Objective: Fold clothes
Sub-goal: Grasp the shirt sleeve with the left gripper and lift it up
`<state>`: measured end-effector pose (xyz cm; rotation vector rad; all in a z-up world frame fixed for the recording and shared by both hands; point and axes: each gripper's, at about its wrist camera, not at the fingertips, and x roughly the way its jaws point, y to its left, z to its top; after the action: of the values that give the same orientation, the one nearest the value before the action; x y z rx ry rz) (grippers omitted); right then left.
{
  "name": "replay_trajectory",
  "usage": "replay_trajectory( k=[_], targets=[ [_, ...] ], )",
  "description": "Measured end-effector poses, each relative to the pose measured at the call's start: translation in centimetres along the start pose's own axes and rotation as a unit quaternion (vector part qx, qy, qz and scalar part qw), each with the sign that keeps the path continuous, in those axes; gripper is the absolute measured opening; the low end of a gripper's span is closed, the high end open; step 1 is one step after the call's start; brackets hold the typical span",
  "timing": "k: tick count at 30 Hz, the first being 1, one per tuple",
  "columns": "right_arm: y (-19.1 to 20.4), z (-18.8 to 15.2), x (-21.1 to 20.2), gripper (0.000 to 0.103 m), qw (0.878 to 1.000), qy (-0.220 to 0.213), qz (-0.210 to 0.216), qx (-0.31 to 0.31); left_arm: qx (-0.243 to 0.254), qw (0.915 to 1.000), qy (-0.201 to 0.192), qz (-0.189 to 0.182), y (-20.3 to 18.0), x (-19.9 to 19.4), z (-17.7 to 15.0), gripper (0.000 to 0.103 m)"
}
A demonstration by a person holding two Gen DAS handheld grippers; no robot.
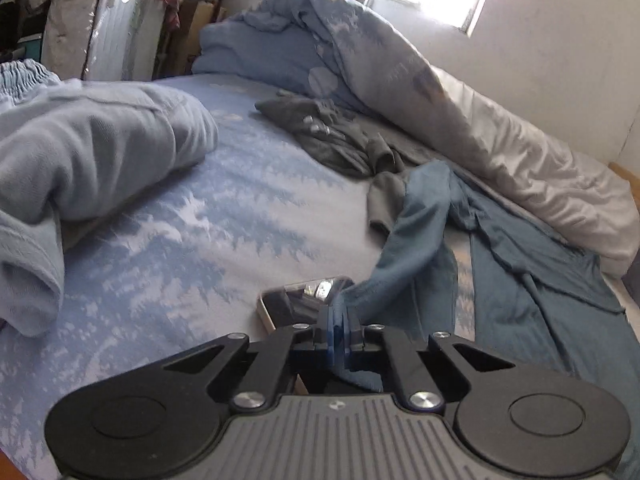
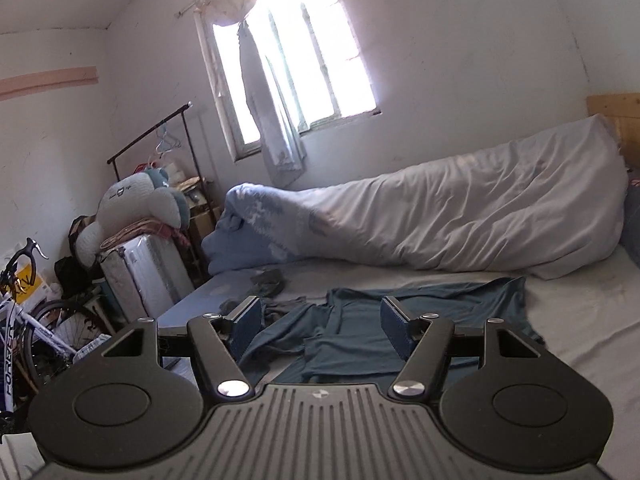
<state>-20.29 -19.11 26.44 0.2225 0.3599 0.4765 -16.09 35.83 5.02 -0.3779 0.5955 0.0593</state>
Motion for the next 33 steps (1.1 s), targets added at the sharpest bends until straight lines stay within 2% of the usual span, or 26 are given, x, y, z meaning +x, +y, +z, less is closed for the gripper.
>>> replay_trajectory(
  k=[3,7,13,17,21,28,33],
  targets=[
    [0.3,-0.2,0.4,0.067,1.000,0.006,0.004,0.001,-0.030,0.9982,-0.049,-0.014,0.5,-1.7,1.9,0.002],
    [0.7,-0.5,0.3,0.067,1.000,0.014,0.010,0.001,-0.058,0.9906,-0.114,-0.049,0.6,-4.9,6.5,0.001],
    [1.0,-1.0,-0.2,0.067,0.999,0.019,0.027,0.008,-0.021,0.9767,-0.189,-0.099,-2.3,-10.1,14.3,0.001],
    [0.9,-1.4,-0.6,0.067,0.999,0.021,0.035,0.010,0.008,0.9695,-0.200,-0.141,-5.9,-12.2,18.0,0.001],
    [0.3,-1.9,-0.5,0.067,0.999,0.023,0.042,0.019,0.048,0.9647,-0.192,-0.174,-10.8,-12.8,20.2,0.001],
    [-1.3,-2.6,0.4,0.067,0.998,0.025,0.051,0.027,0.078,0.9555,-0.188,-0.214,-20.0,-11.2,22.9,0.001],
    [-3.3,-2.8,1.2,0.068,0.997,0.023,0.058,0.036,0.111,0.9486,-0.171,-0.242,-27.5,-8.9,24.7,0.001]
  ],
)
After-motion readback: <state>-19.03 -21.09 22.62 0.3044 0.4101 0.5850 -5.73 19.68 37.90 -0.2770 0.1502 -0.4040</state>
